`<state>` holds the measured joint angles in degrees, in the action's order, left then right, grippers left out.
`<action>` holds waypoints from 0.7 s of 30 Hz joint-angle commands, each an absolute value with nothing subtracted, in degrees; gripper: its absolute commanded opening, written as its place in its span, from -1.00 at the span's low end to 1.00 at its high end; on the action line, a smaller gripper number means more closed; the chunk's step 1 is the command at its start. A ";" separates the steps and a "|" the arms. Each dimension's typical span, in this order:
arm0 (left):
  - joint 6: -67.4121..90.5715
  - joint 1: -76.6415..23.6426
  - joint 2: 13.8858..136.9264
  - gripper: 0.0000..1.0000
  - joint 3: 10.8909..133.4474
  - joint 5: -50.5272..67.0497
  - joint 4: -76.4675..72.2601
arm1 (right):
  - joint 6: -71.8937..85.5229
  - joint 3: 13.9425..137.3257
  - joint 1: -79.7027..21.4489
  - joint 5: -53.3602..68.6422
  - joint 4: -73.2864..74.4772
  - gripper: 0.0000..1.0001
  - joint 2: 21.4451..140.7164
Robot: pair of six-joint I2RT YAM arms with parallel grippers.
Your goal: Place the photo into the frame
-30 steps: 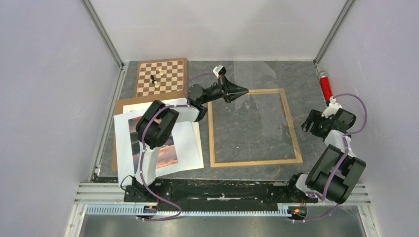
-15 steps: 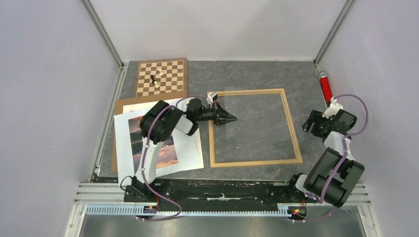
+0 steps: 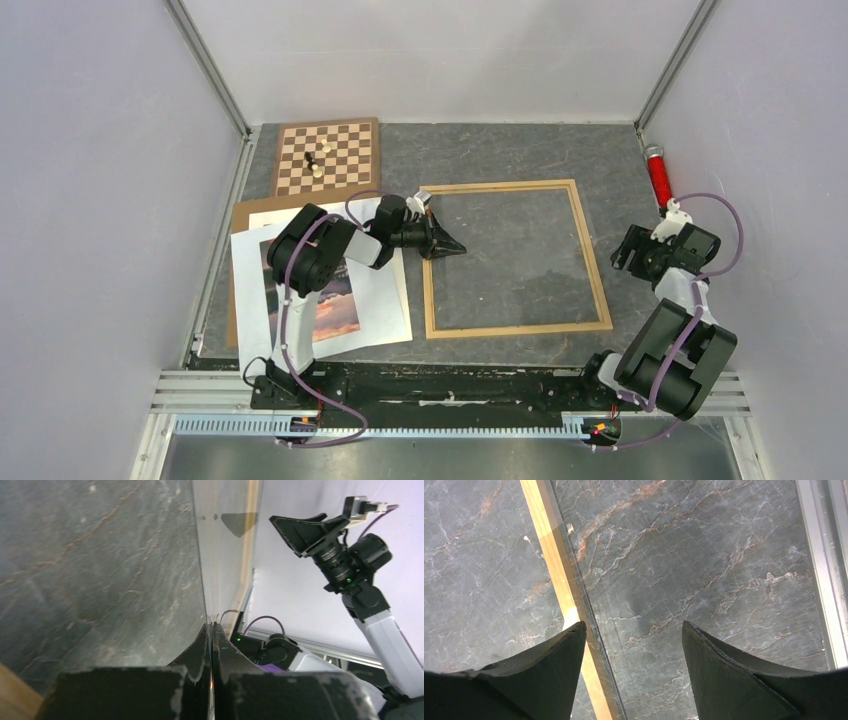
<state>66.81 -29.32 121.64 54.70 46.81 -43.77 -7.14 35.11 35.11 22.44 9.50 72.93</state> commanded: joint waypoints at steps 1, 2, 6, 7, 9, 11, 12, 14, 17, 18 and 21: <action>58.50 -29.12 119.58 -0.95 56.45 44.85 -37.42 | -8.09 33.86 35.23 23.45 6.86 0.45 71.54; 58.05 -29.03 119.57 -0.96 56.70 44.63 -36.55 | -8.25 33.76 35.17 23.43 6.88 0.45 71.39; 56.23 -28.75 119.03 -0.95 57.32 43.69 -34.22 | -9.25 33.11 35.22 23.26 7.00 0.45 71.11; 55.56 -28.74 118.95 -0.96 57.67 43.64 -33.30 | -9.64 32.86 35.23 23.22 6.96 0.45 71.06; 54.94 -28.59 118.77 -0.95 58.16 43.53 -32.29 | -10.17 32.29 35.22 23.08 6.82 0.45 70.82; 54.93 -28.33 118.63 -0.96 58.42 43.37 -32.04 | -10.28 32.04 35.17 23.02 6.67 0.44 70.37; 54.79 -28.22 118.43 -0.96 58.51 43.29 -31.97 | -10.41 31.99 35.18 23.08 6.55 0.45 70.20; 54.59 -27.99 118.01 -0.95 58.42 42.98 -31.96 | -10.39 32.07 35.23 23.03 6.67 0.45 69.97; 54.10 -27.78 117.44 -0.96 58.27 42.59 -31.88 | -10.54 32.00 35.19 23.03 6.84 0.44 69.88; 54.04 -27.69 117.34 -0.96 58.23 42.41 -31.62 | -10.55 31.92 35.22 23.11 6.85 0.44 69.92; 53.86 -27.42 117.24 -0.96 57.86 42.01 -31.65 | -10.55 31.94 35.20 23.32 6.86 0.45 69.75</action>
<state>57.25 -28.29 120.68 56.84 43.83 -31.29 -9.69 32.01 35.11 22.46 8.99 71.18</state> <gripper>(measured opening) 0.025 0.724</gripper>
